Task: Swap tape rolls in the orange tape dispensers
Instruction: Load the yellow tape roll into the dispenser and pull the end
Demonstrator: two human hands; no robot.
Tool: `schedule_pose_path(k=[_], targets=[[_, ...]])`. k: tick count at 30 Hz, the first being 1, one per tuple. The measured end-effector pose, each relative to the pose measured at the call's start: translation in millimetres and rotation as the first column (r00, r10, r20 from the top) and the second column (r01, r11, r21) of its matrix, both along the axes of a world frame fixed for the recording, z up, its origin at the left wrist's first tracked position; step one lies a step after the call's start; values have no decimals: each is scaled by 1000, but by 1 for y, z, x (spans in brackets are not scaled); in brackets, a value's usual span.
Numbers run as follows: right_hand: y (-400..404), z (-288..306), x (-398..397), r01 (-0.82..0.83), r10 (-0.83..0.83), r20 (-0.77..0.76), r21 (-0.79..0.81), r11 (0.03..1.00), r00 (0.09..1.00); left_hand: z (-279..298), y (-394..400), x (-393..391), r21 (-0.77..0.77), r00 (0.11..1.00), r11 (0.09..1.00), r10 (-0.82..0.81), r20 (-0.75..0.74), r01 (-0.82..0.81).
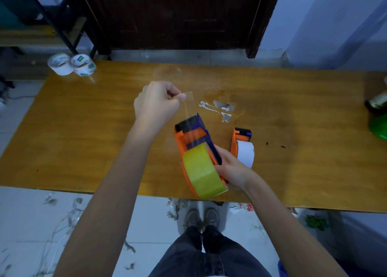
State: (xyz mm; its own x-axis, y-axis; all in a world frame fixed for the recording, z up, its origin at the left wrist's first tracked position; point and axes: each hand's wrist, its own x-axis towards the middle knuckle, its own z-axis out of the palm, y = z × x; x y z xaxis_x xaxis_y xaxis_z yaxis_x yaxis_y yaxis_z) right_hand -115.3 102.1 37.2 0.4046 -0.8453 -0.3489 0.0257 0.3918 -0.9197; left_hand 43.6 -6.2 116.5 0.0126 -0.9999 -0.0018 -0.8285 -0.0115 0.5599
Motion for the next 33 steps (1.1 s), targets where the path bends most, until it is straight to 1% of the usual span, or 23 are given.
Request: schedule_pose_path(k=[4, 9, 12, 14, 18, 21, 23, 25, 26, 28, 31, 33], targets=[[2, 1, 2, 30, -31, 73, 17, 999, 997, -3, -8, -8, -30, 999, 998, -47, -15, 46], [6, 5, -1, 61, -66, 120, 48, 997, 991, -3, -11, -15, -39, 995, 997, -71, -74, 68], [8, 8, -5, 66, -71, 119, 50, 997, 990, -2, -14, -12, -15, 994, 998, -68, -85, 67], [8, 9, -6, 62, -66, 111, 38, 997, 992, 0, -17, -10, -12, 996, 999, -44, -82, 44], [5, 15, -9, 52, -59, 112, 68, 996, 992, 3, -19, -9, -8, 994, 1000, 8, -110, -9], [11, 15, -10, 59, -63, 81, 47, 997, 995, 4, -22, 0, -59, 992, 996, 53, -116, -60], [18, 11, -10, 74, -77, 60, 57, 996, 995, 6, -25, 6, -82, 992, 995, 44, -116, -54], [21, 8, -9, 70, -76, 68, 88, 994, 995, 6, -27, 9, -81, 991, 997, -3, -135, -8], [21, 8, -8, 54, -61, 76, 91, 994, 995, 5, -29, 9, -67, 985, 998, -24, -170, 13], [20, 12, -7, 32, -40, 87, 94, 995, 995, 0, -30, 10, 11, 954, 999, -34, -299, 39], [17, 20, -8, 3, -8, 81, 61, 998, 997, -13, -28, 10, 221, 847, 974, 71, -526, 55], [17, 19, -9, -29, 27, 52, 36, 999, 998, -26, -25, 10, 328, 791, 942, 148, -593, 69]])
